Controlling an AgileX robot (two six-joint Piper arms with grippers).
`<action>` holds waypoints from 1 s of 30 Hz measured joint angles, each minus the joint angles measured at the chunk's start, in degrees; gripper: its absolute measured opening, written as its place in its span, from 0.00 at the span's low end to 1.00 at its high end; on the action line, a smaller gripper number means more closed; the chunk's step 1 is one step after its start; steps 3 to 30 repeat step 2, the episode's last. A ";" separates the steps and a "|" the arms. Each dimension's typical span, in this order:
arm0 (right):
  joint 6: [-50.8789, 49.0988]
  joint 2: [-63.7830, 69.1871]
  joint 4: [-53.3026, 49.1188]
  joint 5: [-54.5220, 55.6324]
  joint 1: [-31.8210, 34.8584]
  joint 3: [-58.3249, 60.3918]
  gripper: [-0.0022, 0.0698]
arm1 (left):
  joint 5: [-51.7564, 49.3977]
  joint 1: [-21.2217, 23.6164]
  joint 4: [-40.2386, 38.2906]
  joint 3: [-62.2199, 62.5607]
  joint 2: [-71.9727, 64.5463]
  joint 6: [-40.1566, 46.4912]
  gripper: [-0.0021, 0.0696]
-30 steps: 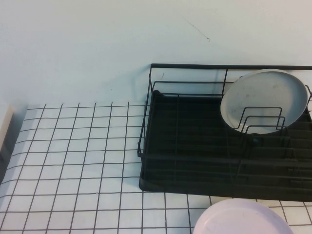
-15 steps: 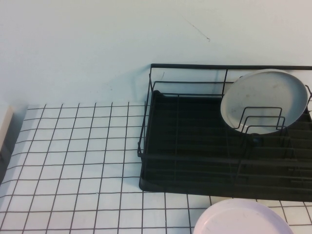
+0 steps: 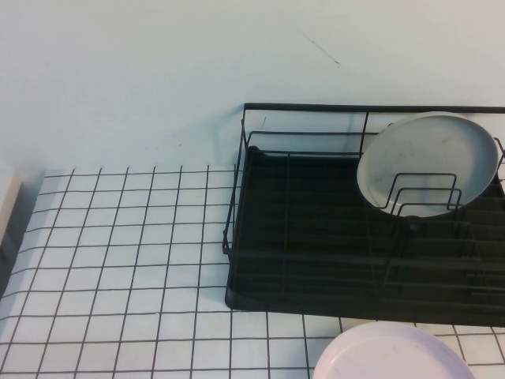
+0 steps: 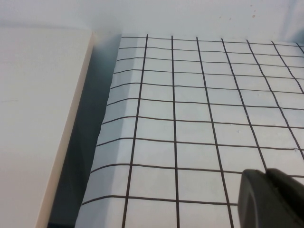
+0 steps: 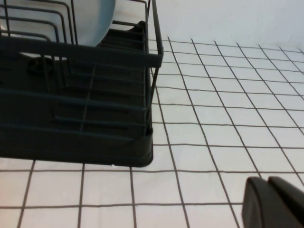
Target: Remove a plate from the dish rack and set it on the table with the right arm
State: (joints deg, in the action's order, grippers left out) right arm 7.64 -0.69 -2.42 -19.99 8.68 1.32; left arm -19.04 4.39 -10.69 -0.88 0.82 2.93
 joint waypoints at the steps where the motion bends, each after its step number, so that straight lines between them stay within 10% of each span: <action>1: -0.12 0.00 0.00 0.00 0.00 0.00 0.03 | 0.00 0.00 0.00 0.00 0.00 0.00 0.02; 30: -0.23 0.00 0.00 0.00 0.00 0.00 0.03 | 0.00 0.00 0.00 0.00 0.00 0.00 0.02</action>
